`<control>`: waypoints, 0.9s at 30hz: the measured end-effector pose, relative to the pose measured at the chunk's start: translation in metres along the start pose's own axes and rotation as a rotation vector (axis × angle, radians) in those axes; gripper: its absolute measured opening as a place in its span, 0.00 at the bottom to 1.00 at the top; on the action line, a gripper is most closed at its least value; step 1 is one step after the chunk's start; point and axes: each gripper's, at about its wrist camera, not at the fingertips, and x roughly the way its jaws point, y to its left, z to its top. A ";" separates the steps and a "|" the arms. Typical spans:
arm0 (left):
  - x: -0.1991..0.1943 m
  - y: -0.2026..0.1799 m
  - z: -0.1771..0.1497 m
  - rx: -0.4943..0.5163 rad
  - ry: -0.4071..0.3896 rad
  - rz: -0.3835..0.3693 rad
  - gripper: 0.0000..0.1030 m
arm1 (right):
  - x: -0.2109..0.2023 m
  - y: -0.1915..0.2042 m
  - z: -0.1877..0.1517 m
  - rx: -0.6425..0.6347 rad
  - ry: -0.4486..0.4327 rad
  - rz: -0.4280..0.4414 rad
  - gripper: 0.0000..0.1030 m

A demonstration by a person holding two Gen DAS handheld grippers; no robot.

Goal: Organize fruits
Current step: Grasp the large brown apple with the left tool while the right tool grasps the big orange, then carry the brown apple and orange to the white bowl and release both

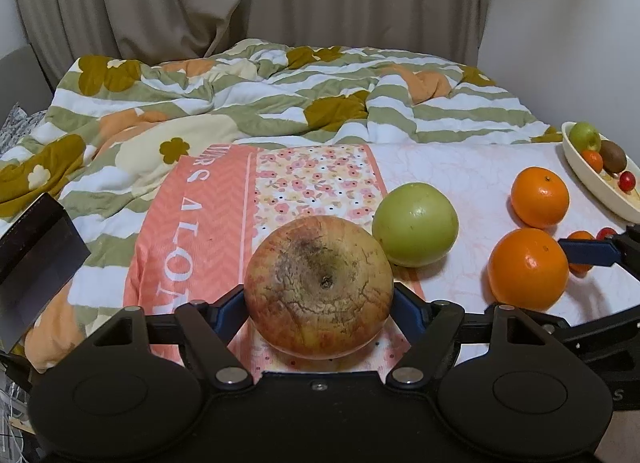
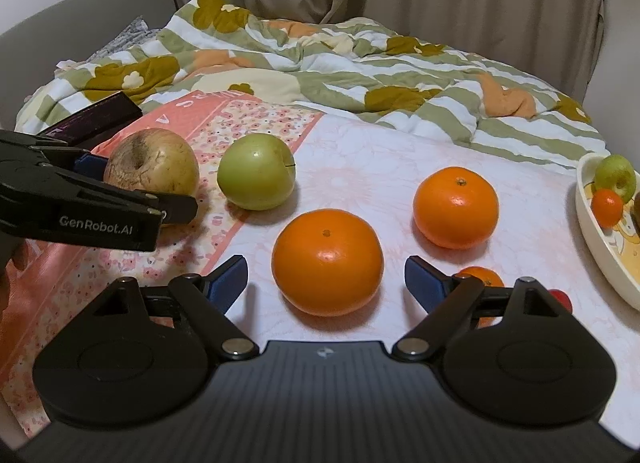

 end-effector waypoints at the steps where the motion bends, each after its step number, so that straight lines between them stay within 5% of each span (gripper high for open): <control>1: 0.000 0.000 0.000 0.002 0.002 0.001 0.76 | 0.001 0.000 0.000 -0.001 -0.001 0.000 0.98; 10: -0.007 0.000 -0.008 -0.015 -0.007 0.005 0.76 | 0.005 0.001 -0.001 -0.026 0.006 -0.001 0.73; 27: -0.062 -0.012 -0.016 -0.057 -0.076 0.004 0.76 | -0.044 -0.001 -0.001 -0.004 -0.035 0.003 0.73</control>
